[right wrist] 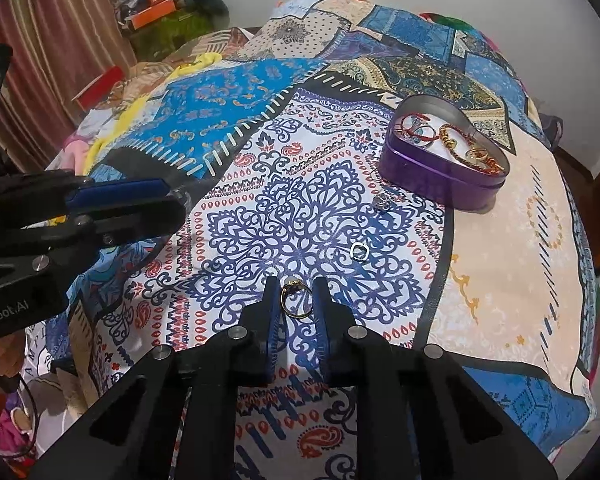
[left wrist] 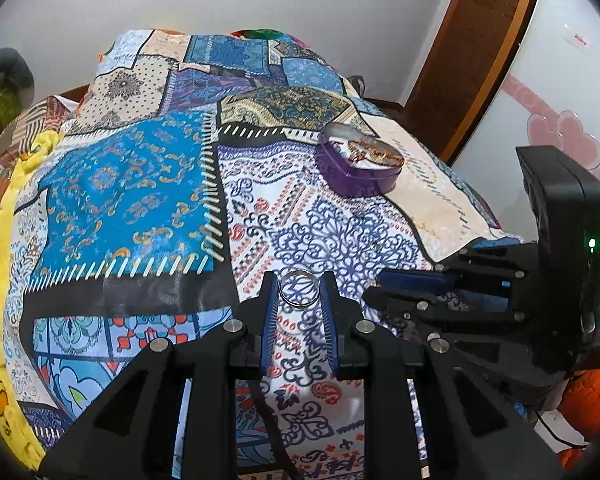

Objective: Organize jewelry
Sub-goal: 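Grasp a small gold ring with the left tool and lift it, then carry the ring over the purple tin with the left tool and release it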

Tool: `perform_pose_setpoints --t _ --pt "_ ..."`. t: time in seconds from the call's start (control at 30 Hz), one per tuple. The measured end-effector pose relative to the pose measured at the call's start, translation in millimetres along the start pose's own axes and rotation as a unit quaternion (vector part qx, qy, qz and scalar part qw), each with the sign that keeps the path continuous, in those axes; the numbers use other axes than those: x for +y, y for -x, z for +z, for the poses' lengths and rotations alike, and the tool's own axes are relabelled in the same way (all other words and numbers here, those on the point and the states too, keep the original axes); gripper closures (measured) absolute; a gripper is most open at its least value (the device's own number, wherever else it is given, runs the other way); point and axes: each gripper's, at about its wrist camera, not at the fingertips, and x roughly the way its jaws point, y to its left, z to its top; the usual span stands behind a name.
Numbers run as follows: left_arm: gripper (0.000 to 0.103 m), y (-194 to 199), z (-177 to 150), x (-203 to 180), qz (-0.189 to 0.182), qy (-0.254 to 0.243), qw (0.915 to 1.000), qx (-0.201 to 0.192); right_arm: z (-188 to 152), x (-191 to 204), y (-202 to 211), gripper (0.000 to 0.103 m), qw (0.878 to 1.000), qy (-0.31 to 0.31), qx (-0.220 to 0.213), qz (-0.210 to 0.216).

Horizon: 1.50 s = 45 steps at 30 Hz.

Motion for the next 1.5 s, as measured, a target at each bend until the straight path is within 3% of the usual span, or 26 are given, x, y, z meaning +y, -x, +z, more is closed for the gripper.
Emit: perform_pose_setpoints --t 0.53,1.03,1.5 --pt "0.083 -7 49 -28 -0.012 -0.028 0.999 -0.034 13 -45 42 0.089 0.995 -0.069 -0.07 0.0" --pt "0.083 -32 90 -41 -0.026 -0.049 0.997 -0.054 31 -90 63 0.089 0.986 -0.106 -0.123 -0.034" --pt "0.083 -70 108 -44 -0.055 -0.057 0.9963 -0.033 49 -110 39 0.089 0.988 -0.102 -0.109 -0.04"
